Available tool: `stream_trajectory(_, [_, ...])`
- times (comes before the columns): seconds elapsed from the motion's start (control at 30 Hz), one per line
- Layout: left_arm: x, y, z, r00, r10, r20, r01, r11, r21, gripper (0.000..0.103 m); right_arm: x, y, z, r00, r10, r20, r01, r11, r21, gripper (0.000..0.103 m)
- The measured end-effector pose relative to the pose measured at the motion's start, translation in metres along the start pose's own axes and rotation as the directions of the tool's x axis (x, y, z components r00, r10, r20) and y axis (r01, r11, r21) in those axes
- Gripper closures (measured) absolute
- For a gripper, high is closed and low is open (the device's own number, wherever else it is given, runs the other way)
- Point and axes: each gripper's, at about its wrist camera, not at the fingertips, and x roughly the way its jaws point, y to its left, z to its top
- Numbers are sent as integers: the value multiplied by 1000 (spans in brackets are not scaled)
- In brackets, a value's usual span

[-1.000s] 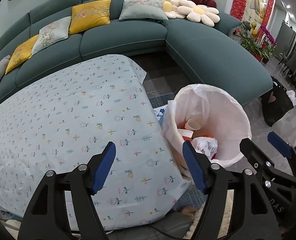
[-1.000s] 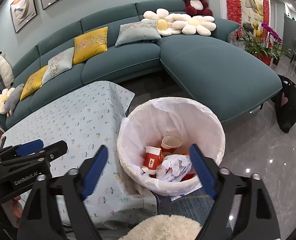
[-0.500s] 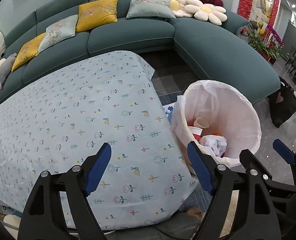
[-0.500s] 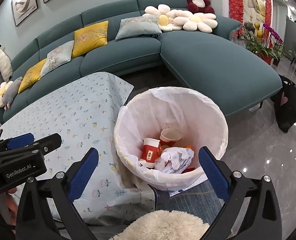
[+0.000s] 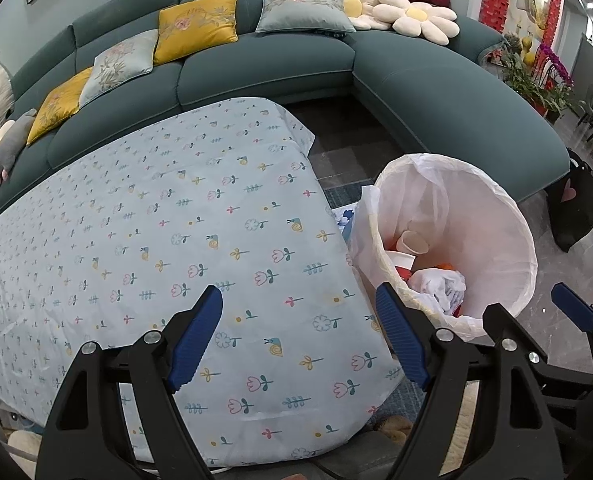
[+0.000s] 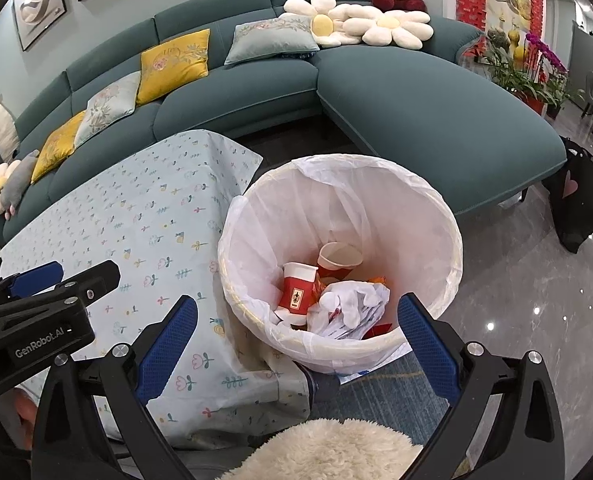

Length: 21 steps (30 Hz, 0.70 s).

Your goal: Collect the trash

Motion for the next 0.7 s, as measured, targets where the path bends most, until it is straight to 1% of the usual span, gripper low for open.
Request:
stream_trajectory(0.3, [2, 1, -1, 1000, 10, 7, -10, 1000, -2, 28, 0, -1, 0, 1000, -3, -5, 3, 1000, 4, 6])
stream_trajectory(0.37, [2, 0, -2, 1000, 13, 11, -13, 1000, 3, 27, 1, -1, 0, 1000, -4, -5, 4, 1000, 3, 6])
stream_trajectory(0.43, [2, -1, -2, 1000, 18, 15, -18, 1000, 6, 23, 1, -1, 0, 1000, -7, -4, 7, 1000, 1, 6])
stream_trajectory(0.7, [1, 0, 0, 1000, 20, 20, -20, 1000, 3, 23, 2, -3, 0, 1000, -16, -9, 16, 1000, 1, 6])
